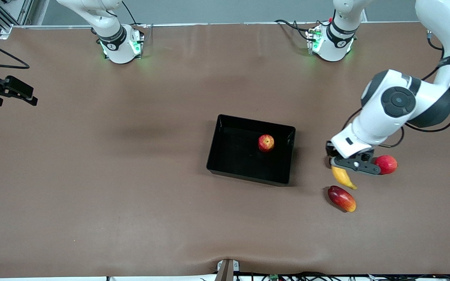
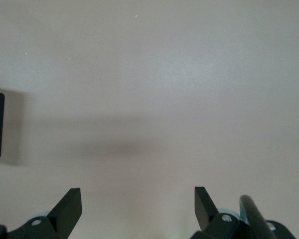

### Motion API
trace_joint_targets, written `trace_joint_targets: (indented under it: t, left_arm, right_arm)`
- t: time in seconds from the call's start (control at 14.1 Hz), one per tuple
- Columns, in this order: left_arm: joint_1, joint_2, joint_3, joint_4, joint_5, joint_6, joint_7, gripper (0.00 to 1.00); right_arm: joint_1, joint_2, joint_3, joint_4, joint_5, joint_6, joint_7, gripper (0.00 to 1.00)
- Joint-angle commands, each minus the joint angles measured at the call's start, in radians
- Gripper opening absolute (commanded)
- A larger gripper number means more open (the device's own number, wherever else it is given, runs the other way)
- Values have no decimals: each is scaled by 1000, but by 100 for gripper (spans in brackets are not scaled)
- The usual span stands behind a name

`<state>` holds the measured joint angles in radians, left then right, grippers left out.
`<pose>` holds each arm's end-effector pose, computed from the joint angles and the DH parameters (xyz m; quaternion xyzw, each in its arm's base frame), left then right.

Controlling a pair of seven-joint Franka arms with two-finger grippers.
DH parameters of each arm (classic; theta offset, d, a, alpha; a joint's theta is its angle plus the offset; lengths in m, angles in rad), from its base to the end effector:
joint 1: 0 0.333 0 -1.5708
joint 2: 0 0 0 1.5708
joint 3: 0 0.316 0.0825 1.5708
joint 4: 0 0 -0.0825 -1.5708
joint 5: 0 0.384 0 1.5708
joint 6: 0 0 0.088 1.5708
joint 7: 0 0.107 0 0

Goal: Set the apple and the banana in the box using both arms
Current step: 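Carry the banana over the black box with the left gripper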

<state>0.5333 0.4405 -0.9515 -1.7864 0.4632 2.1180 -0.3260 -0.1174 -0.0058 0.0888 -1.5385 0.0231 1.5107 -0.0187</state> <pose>0.6122 -0.1868 0.4019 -0.9902 0.1276 -0.0563 0.0062 0.5467 -0.0129 0.6376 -0.9999 0.0044 0.0107 0.0115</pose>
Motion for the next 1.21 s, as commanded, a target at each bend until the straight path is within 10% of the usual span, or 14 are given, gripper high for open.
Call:
trace_joint_targets:
  t: [0.0, 0.64, 1.13]
  left_arm:
    - [-108, 58, 0, 83, -14, -49, -164, 0]
    - [-666, 217, 285, 321, -15, -81, -398, 0]
    - [-866, 322, 420, 419, -12, -47, -441, 0]
  right_arm:
    - [-18, 3, 9, 15, 3, -14, -15, 100]
    - [-19, 3, 8, 15, 3, -12, -15, 100]
    - [-22, 3, 8, 17, 6, -12, -15, 100]
